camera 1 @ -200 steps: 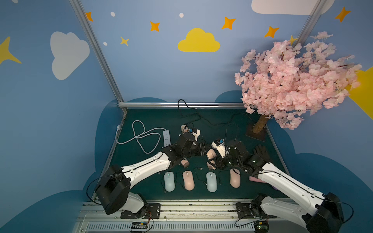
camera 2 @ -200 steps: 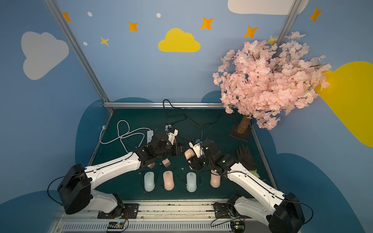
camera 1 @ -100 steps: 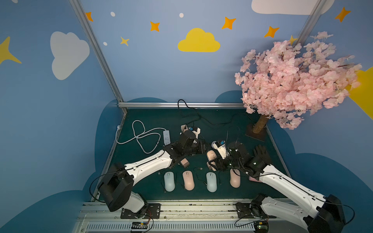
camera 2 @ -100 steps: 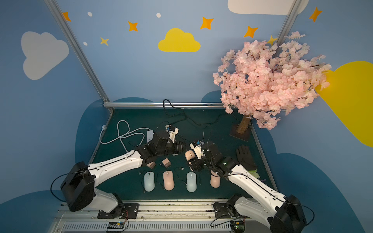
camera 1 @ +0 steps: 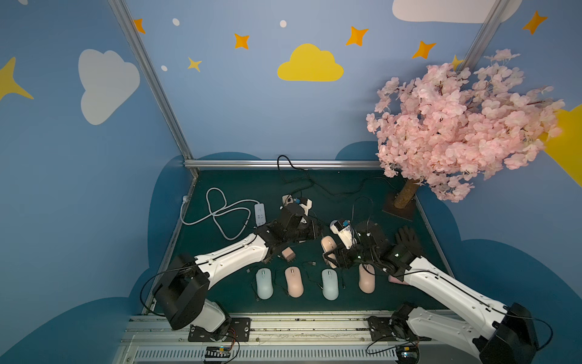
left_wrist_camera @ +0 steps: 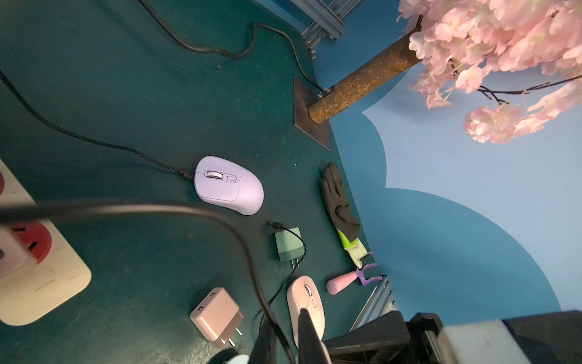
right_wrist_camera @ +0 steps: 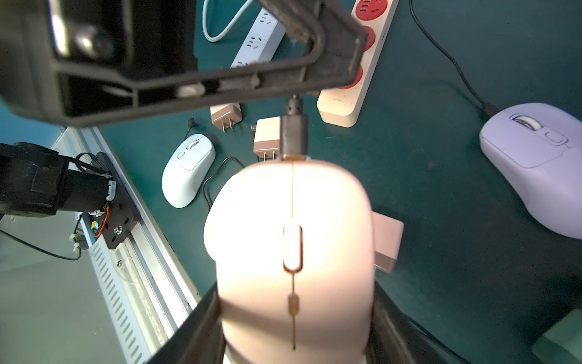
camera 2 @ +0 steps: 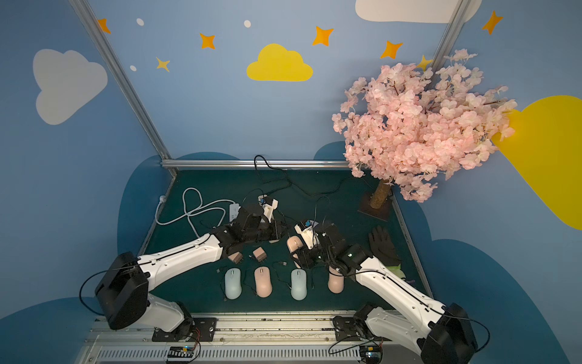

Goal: Unplug the wireless mouse
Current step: Remove the power cord from the mouse.

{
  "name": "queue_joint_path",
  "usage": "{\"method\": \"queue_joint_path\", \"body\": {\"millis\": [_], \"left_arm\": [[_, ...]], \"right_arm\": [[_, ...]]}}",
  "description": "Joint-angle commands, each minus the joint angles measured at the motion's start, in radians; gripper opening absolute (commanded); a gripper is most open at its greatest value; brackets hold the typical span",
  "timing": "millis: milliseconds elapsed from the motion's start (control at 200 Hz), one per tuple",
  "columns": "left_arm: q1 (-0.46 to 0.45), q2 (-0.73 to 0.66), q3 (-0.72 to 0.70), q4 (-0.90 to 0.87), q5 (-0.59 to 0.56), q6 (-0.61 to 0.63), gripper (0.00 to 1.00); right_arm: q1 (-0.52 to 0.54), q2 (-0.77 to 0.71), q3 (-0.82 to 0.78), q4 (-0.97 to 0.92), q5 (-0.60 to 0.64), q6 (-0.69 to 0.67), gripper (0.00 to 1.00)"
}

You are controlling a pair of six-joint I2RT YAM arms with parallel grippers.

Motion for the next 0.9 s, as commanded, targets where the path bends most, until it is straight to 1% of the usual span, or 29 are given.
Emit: {"method": "queue_joint_path", "body": {"millis": [0,75,320,415,596,896], "left_arm": [[0.008,0.006,0.016,-0.001,0.005,0.006,0.08],[0.009,0.002,0.015,-0.007,0.002,0.007,0.04],[0.018,-0.024,0.015,-0.025,0.014,0.002,0.04],[0.027,-0.041,0.026,-0.033,0.020,0.005,0.04],[0.077,-0.063,0.059,-0.059,0.032,0.017,0.04],[0.132,-0.102,0.052,-0.061,0.047,0.007,0.04]], "right_arm": [[0.001,0.000,0.007,0.017,-0.017,-0.021,0.00],[0.001,0.000,0.007,0.015,-0.012,-0.023,0.00],[0.001,0.001,0.013,0.005,-0.026,-0.027,0.00],[0.001,0.013,0.016,-0.001,-0.038,-0.048,0.00],[0.001,0.049,0.038,-0.037,-0.059,-0.064,0.00],[0.011,0.081,0.050,-0.063,-0.066,-0.076,0.00]]}}
